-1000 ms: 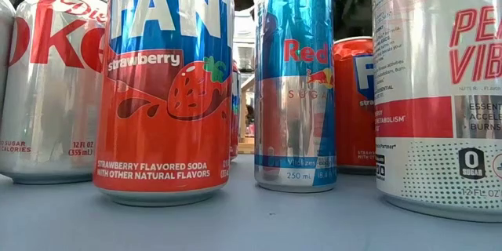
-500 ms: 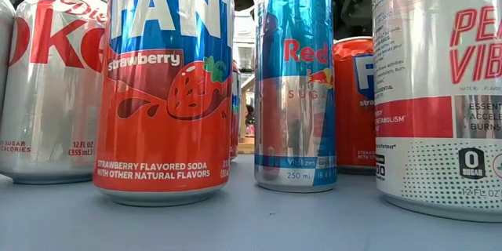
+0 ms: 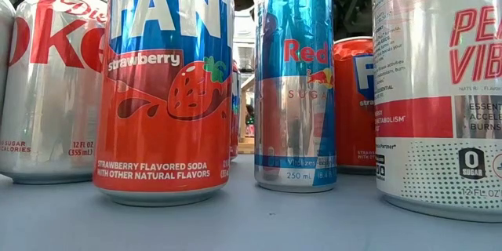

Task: Place canned beverage on shelf
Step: Put the top white pink soda can on the shelf aligned with the other white pink soda can

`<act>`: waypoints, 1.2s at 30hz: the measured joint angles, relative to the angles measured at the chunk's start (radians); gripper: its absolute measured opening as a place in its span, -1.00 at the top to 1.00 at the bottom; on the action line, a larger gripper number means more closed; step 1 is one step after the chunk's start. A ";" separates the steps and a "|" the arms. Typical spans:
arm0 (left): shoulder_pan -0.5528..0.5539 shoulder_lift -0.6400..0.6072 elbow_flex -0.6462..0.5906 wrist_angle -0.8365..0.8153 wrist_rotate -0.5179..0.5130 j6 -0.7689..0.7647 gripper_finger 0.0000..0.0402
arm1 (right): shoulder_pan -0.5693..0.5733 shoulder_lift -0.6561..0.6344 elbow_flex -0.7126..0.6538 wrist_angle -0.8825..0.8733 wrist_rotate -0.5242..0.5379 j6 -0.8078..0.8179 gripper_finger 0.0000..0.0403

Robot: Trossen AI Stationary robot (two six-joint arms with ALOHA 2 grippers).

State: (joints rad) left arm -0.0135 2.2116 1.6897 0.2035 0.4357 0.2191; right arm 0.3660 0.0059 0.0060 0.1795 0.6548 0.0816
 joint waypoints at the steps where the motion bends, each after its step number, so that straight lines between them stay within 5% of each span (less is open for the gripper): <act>1: -0.001 0.000 0.000 -0.002 -0.016 -0.008 -0.20 | 0.000 0.000 0.000 0.000 0.000 0.001 -0.36; 12: 0.053 -0.044 -0.002 -0.069 -0.024 -0.115 -0.19 | -0.002 0.000 0.000 0.001 0.001 0.024 -0.36; 24: 0.085 -0.158 -0.002 -0.178 -0.146 -0.043 -0.19 | -0.002 0.000 0.000 0.000 0.004 0.026 -0.36; 36: 0.148 -0.517 -0.165 -0.326 -0.164 0.011 -0.19 | -0.002 0.000 0.000 -0.004 0.003 0.024 -0.36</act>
State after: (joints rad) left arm 0.1341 1.6944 1.5252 -0.1226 0.2722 0.2304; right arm 0.3637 0.0063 0.0060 0.1759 0.6579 0.1055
